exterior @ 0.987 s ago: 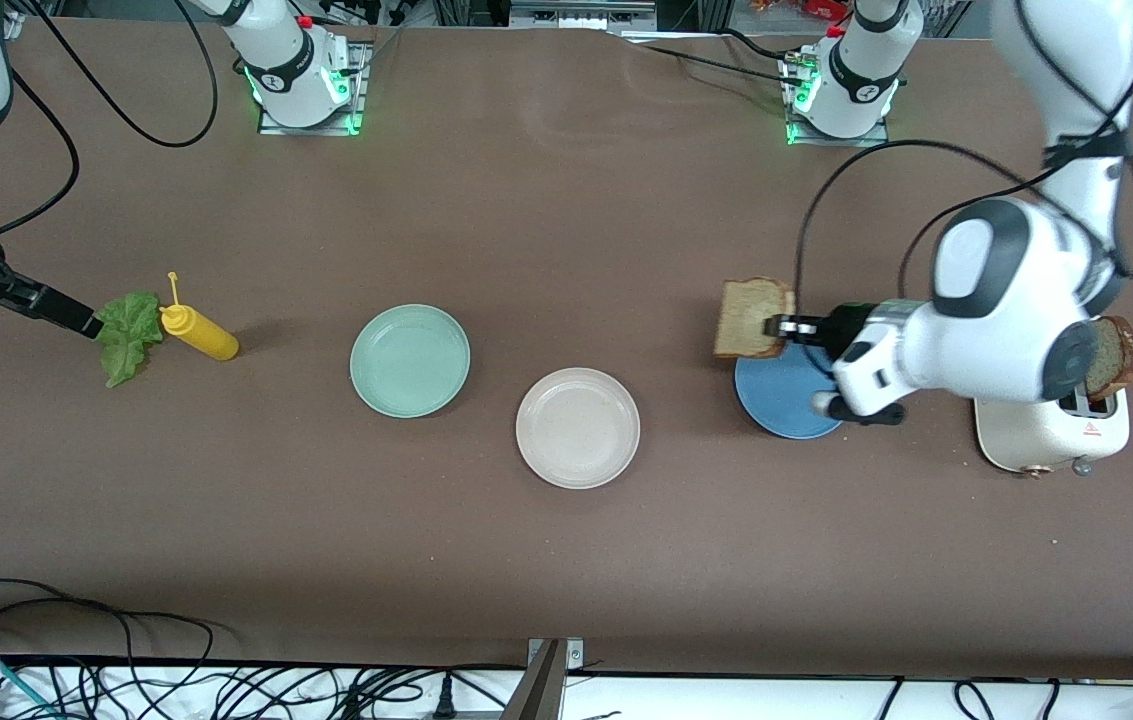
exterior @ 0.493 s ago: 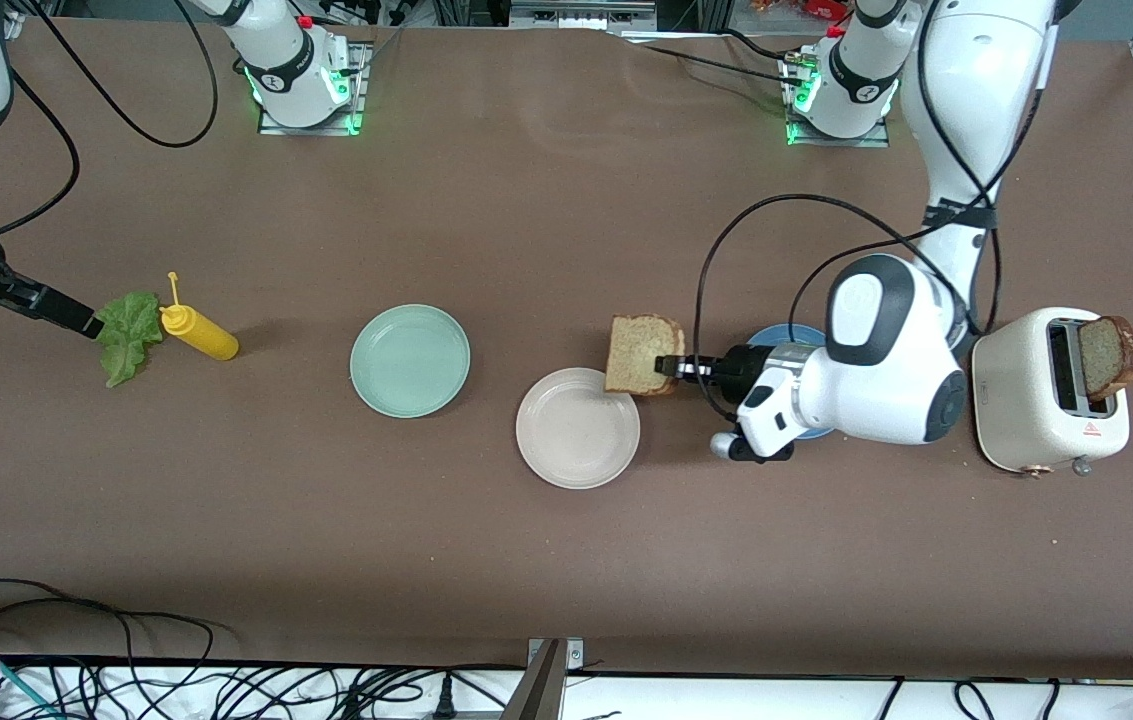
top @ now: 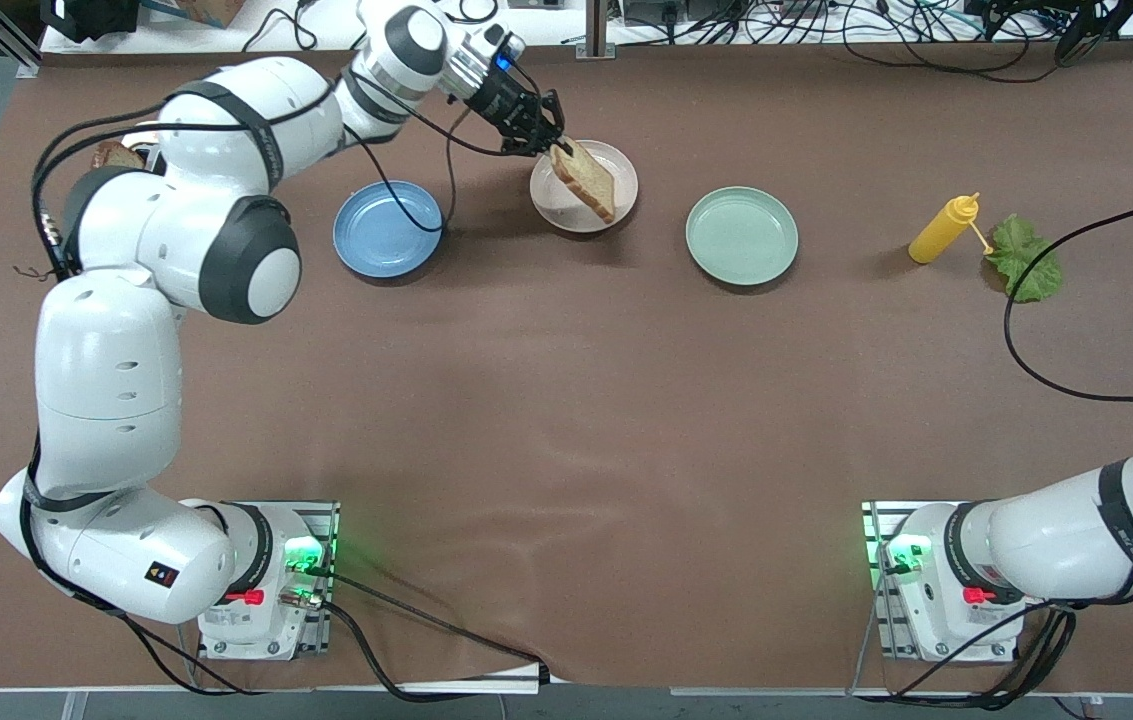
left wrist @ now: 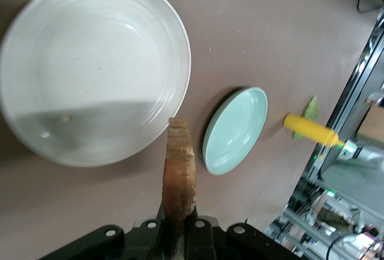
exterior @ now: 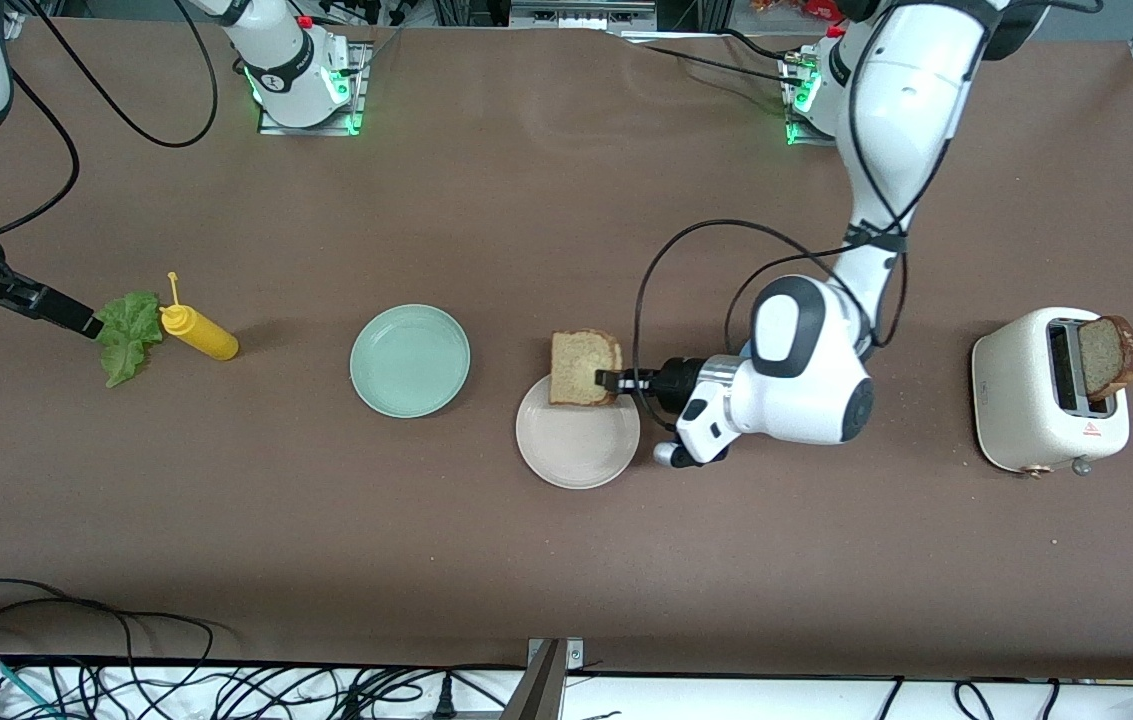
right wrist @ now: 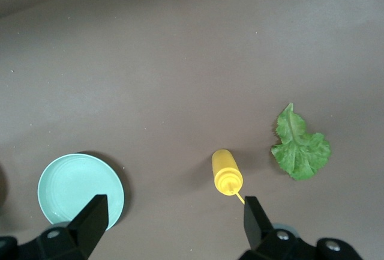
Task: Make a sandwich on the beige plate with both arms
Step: 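Carry the bread slice to the beige plate and lower it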
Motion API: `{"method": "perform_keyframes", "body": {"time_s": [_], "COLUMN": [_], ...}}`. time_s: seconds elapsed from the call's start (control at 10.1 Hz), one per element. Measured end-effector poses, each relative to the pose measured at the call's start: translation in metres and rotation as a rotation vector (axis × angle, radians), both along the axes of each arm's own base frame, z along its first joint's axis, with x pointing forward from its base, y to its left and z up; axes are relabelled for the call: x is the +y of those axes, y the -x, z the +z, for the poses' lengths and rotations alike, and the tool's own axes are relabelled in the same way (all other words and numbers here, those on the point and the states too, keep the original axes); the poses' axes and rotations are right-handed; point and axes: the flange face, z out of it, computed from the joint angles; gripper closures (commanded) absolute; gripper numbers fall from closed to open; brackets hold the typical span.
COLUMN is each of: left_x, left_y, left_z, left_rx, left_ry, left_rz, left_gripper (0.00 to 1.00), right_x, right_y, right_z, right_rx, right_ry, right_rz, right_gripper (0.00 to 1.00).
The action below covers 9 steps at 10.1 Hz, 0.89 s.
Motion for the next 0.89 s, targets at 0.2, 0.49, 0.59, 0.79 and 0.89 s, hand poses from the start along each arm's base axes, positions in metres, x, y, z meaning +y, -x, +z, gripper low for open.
{"method": "perform_keyframes", "body": {"time_s": [0.2, 0.49, 0.59, 0.79, 0.89], "left_x": [-0.017, -0.011, -0.008, -0.006, -0.005], "left_y": [0.003, -0.006, -0.009, -0.011, -0.011], "left_z": [-0.016, -0.018, -0.022, -0.031, -0.038], "left_rx": [-0.014, -0.035, -0.046, -0.051, -0.050], "left_ry": [0.005, 0.009, 0.001, -0.011, -0.018], "left_rz": [0.048, 0.104, 0.122, 0.140, 0.147], "left_gripper": [1.00, 1.00, 1.00, 1.00, 1.00], "right_x": [0.000, 0.000, 0.000, 0.000, 0.000], "right_y": [0.000, 0.000, 0.000, 0.000, 0.000], "right_z": [0.000, 0.000, 0.000, 0.000, 0.000], "right_rx": [0.000, 0.000, 0.000, 0.000, 0.000], "right_ry": [0.000, 0.000, 0.000, 0.000, 0.000], "right_rz": [0.000, 0.000, 0.000, 0.000, 0.000], "right_gripper": [0.00, 0.00, 0.00, 0.00, 0.00]}}
